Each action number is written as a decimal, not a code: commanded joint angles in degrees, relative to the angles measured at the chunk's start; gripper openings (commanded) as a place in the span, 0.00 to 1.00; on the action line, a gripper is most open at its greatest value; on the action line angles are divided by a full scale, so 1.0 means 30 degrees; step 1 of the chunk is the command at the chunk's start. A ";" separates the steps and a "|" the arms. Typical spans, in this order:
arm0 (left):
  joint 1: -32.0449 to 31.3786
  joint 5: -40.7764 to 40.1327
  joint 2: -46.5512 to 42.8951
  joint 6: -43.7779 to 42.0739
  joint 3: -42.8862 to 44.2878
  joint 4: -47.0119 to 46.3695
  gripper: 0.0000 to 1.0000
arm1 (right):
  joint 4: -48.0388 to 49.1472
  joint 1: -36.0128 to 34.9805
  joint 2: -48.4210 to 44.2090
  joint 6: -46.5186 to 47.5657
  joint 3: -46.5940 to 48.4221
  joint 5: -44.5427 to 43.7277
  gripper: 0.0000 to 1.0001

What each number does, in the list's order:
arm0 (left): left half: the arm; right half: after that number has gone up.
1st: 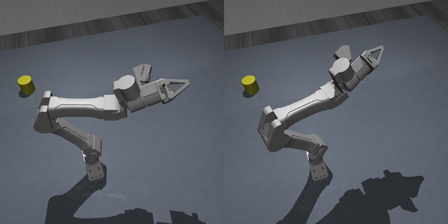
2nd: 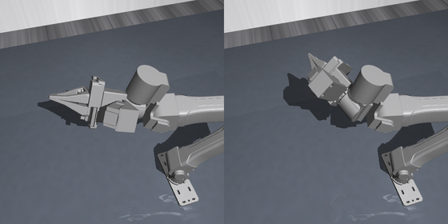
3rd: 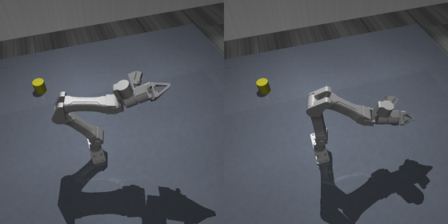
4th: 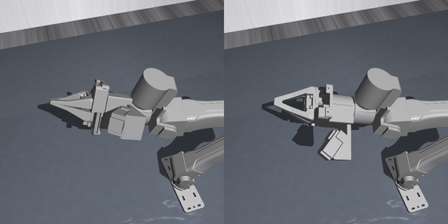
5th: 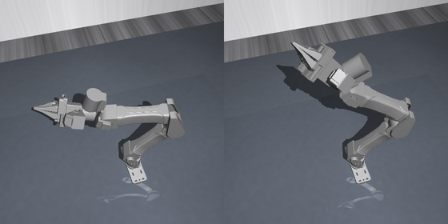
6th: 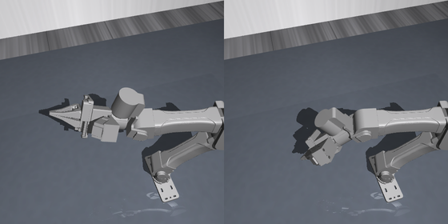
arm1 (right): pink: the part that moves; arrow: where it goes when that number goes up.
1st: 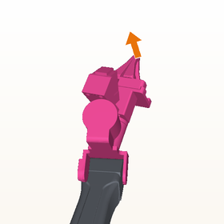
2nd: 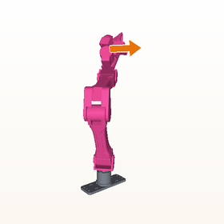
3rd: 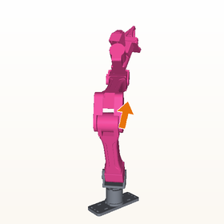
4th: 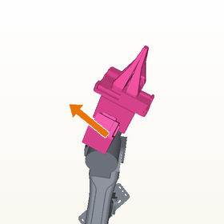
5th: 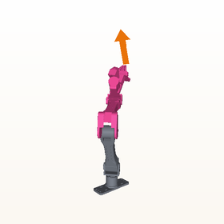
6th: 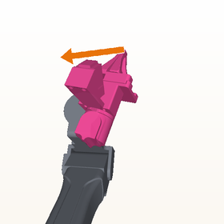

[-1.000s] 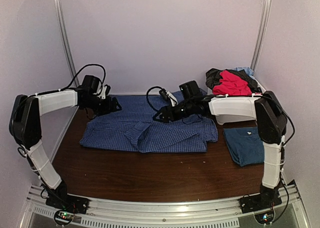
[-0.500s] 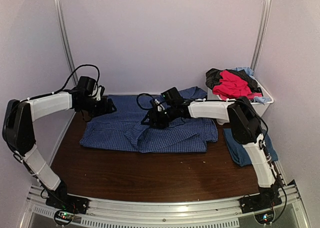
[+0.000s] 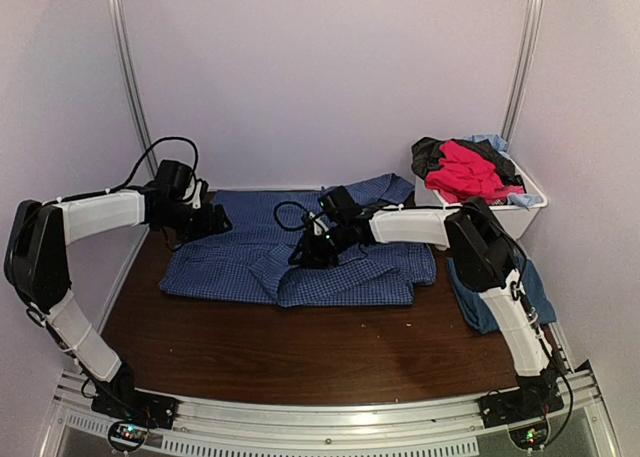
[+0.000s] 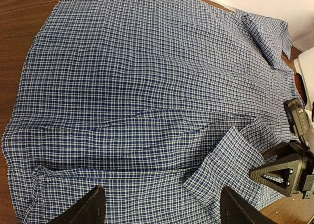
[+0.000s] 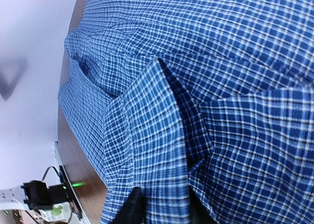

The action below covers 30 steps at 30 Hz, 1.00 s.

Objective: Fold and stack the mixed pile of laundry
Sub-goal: Fold the flattened shirt at the center of the board.

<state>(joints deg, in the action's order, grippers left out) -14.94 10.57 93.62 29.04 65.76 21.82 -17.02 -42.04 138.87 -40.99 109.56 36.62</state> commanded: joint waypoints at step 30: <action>0.0537 0.0085 -0.1394 -0.0524 -0.0608 -0.0888 0.98 | -0.0145 0.4698 -0.5200 2.3275 0.2736 -1.0618 0.00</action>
<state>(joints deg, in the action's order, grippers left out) -14.17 11.31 91.50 28.56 64.77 20.91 -21.56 -27.92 122.78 18.26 118.96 12.05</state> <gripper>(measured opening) 0.976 0.006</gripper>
